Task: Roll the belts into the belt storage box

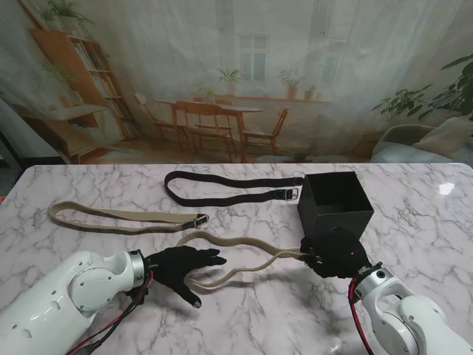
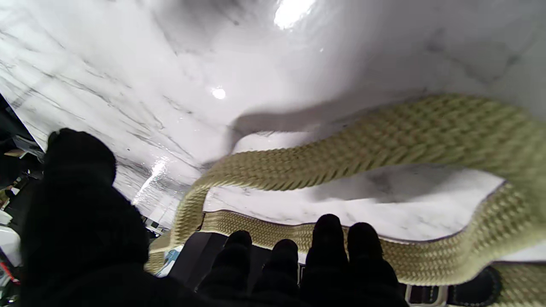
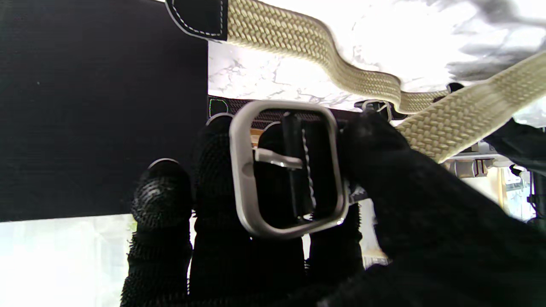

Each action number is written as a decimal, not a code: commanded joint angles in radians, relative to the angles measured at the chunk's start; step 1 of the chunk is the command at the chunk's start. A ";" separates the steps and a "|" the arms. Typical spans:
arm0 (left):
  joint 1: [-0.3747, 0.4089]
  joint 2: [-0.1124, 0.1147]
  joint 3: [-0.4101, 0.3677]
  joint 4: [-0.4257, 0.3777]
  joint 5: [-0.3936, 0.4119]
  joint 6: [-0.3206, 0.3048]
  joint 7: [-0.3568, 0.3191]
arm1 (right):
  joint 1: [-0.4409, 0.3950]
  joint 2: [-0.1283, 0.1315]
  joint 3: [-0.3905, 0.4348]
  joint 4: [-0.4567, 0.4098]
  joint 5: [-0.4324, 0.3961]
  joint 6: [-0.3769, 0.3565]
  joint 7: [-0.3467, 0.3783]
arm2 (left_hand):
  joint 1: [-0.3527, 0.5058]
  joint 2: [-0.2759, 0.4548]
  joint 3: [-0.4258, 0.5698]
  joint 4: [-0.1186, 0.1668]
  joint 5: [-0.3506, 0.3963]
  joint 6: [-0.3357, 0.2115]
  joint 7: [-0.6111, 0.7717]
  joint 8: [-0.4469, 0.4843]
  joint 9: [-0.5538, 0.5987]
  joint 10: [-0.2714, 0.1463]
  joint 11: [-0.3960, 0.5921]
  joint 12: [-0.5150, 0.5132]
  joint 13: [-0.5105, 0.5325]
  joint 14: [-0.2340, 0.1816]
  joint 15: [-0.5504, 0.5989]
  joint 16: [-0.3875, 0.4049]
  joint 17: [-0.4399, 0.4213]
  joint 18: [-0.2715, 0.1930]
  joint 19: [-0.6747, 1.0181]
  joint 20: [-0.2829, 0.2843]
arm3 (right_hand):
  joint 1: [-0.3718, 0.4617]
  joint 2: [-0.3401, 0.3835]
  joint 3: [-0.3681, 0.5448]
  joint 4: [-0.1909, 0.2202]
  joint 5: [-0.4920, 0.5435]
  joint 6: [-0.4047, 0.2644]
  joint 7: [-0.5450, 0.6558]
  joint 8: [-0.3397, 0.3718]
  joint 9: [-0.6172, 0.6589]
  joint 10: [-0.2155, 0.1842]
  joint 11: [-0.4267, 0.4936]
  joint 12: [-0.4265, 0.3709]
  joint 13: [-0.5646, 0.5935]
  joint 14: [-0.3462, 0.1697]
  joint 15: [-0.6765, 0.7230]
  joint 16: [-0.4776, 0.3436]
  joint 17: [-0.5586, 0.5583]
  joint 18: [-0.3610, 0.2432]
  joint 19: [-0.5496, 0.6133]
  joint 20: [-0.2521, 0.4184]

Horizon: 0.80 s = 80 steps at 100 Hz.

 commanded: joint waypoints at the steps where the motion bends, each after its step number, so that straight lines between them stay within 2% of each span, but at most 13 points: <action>1: -0.013 -0.005 0.009 0.012 0.011 0.014 -0.019 | -0.016 -0.002 0.006 -0.017 0.004 -0.010 -0.005 | 0.026 -0.009 0.000 0.006 -0.029 -0.030 -0.006 -0.014 -0.007 -0.041 0.014 0.014 0.024 -0.031 0.029 0.011 -0.002 -0.029 0.045 0.025 | 0.118 0.063 0.051 0.040 0.073 -0.076 0.061 0.047 0.049 0.000 0.057 0.013 0.038 0.021 0.055 0.026 0.007 0.028 0.036 0.015; 6: -0.020 -0.004 0.019 0.019 0.022 0.018 -0.018 | -0.021 -0.003 0.012 -0.021 0.005 -0.013 -0.008 | 0.073 0.013 -0.004 0.010 -0.018 -0.035 -0.005 -0.014 0.021 -0.075 0.035 0.023 0.052 -0.042 0.037 0.017 -0.005 -0.033 0.113 0.028 | 0.118 0.063 0.051 0.040 0.073 -0.076 0.060 0.047 0.050 0.000 0.057 0.013 0.039 0.021 0.055 0.025 0.007 0.029 0.037 0.015; 15: -0.022 -0.005 0.029 0.025 0.035 0.034 -0.015 | -0.030 -0.004 0.023 -0.026 0.003 -0.017 -0.019 | 0.260 0.059 -0.006 0.015 0.024 -0.059 0.002 -0.019 0.102 -0.145 0.103 0.041 0.120 -0.073 0.061 0.036 0.008 -0.050 0.257 0.023 | 0.118 0.063 0.051 0.040 0.073 -0.077 0.060 0.048 0.050 0.000 0.057 0.015 0.040 0.022 0.056 0.025 0.007 0.029 0.038 0.015; 22: -0.013 -0.006 0.024 0.017 0.063 0.051 -0.006 | -0.037 -0.005 0.032 -0.028 0.002 -0.019 -0.029 | 0.408 0.110 -0.010 0.026 0.067 -0.080 0.017 -0.023 0.166 -0.155 0.144 0.058 0.176 -0.095 0.081 0.053 0.024 -0.071 0.345 0.013 | 0.117 0.063 0.049 0.039 0.073 -0.079 0.060 0.049 0.051 0.000 0.056 0.015 0.039 0.022 0.057 0.025 0.007 0.029 0.038 0.015; 28: 0.001 -0.007 0.017 0.005 0.067 0.071 -0.008 | -0.044 -0.006 0.040 -0.028 0.000 -0.018 -0.038 | 0.513 0.170 0.019 0.073 0.112 -0.088 0.042 -0.022 0.238 -0.144 0.164 0.071 0.237 -0.112 0.098 0.063 0.052 -0.085 0.420 0.002 | 0.119 0.065 0.048 0.038 0.073 -0.080 0.060 0.050 0.052 0.000 0.056 0.016 0.039 0.021 0.057 0.025 0.009 0.028 0.039 0.014; 32: 0.009 -0.006 0.012 -0.004 0.070 0.083 -0.016 | -0.047 -0.007 0.045 -0.027 0.000 -0.017 -0.045 | 0.542 0.195 0.047 0.062 0.126 -0.089 0.057 -0.018 0.274 -0.135 0.172 0.075 0.270 -0.114 0.110 0.069 0.070 -0.085 0.460 -0.001 | 0.119 0.065 0.047 0.038 0.073 -0.082 0.059 0.050 0.052 0.001 0.056 0.016 0.040 0.022 0.058 0.025 0.008 0.028 0.039 0.014; 35: 0.013 -0.007 0.009 -0.007 0.082 0.086 -0.016 | -0.050 -0.008 0.049 -0.027 0.000 -0.016 -0.049 | 0.552 0.202 0.058 0.050 0.133 -0.090 0.068 -0.014 0.298 -0.165 0.178 0.079 0.289 -0.114 0.118 0.074 0.080 -0.085 0.483 -0.001 | 0.119 0.066 0.047 0.038 0.073 -0.083 0.059 0.050 0.052 0.001 0.055 0.016 0.040 0.022 0.058 0.025 0.008 0.029 0.039 0.014; 38: 0.016 -0.006 0.007 -0.010 0.096 0.089 -0.015 | -0.052 -0.008 0.053 -0.025 0.001 -0.015 -0.053 | 0.571 0.212 0.081 0.033 0.154 -0.090 0.095 -0.001 0.354 -0.165 0.191 0.087 0.330 -0.115 0.133 0.082 0.105 -0.085 0.522 -0.002 | 0.121 0.066 0.047 0.038 0.072 -0.083 0.059 0.050 0.052 0.001 0.055 0.017 0.040 0.023 0.059 0.025 0.008 0.029 0.040 0.014; 46: 0.025 -0.010 0.004 -0.009 0.134 0.104 0.009 | -0.056 -0.011 0.061 -0.020 0.008 -0.010 -0.064 | 0.604 0.233 0.122 0.021 0.202 -0.087 0.151 0.027 0.443 -0.153 0.220 0.104 0.408 -0.110 0.174 0.105 0.163 -0.076 0.591 0.009 | 0.121 0.066 0.046 0.037 0.073 -0.083 0.060 0.052 0.053 0.002 0.055 0.018 0.041 0.024 0.060 0.026 0.009 0.029 0.041 0.015; 54: 0.039 -0.016 -0.001 -0.011 0.186 0.126 0.057 | -0.058 -0.012 0.064 -0.012 0.013 -0.001 -0.069 | 0.627 0.235 0.172 0.001 0.312 -0.068 0.274 0.097 0.597 -0.129 0.269 0.164 0.514 -0.097 0.248 0.150 0.234 -0.058 0.689 0.031 | 0.122 0.066 0.044 0.037 0.073 -0.083 0.060 0.052 0.053 0.004 0.055 0.020 0.040 0.025 0.061 0.026 0.007 0.030 0.042 0.015; 57: 0.042 -0.018 -0.003 -0.010 0.203 0.128 0.072 | -0.058 -0.012 0.065 -0.009 0.013 0.004 -0.071 | 0.635 0.213 0.188 -0.013 0.367 -0.062 0.349 0.172 0.675 -0.123 0.270 0.208 0.564 -0.090 0.290 0.175 0.268 -0.045 0.739 0.041 | 0.123 0.067 0.044 0.037 0.074 -0.082 0.060 0.052 0.053 0.004 0.055 0.020 0.040 0.025 0.062 0.026 0.007 0.030 0.042 0.015; 67: 0.052 -0.018 -0.011 -0.014 0.231 0.129 0.082 | -0.059 -0.013 0.066 0.001 0.014 0.016 -0.077 | 0.650 0.167 0.208 -0.019 0.457 -0.075 0.469 0.258 0.766 -0.112 0.292 0.281 0.635 -0.066 0.388 0.241 0.318 -0.022 0.832 0.070 | 0.124 0.067 0.043 0.037 0.074 -0.082 0.060 0.052 0.053 0.005 0.054 0.021 0.040 0.026 0.062 0.026 0.007 0.031 0.042 0.015; 80: 0.082 -0.014 -0.050 -0.047 0.301 0.110 0.082 | -0.059 -0.014 0.069 0.012 0.015 0.030 -0.084 | 0.650 0.157 0.218 -0.017 0.471 -0.089 0.513 0.267 0.787 -0.109 0.299 0.340 0.660 -0.058 0.444 0.290 0.338 -0.015 0.868 0.088 | 0.124 0.067 0.042 0.037 0.075 -0.083 0.060 0.053 0.053 0.005 0.054 0.023 0.040 0.027 0.063 0.026 0.007 0.032 0.043 0.015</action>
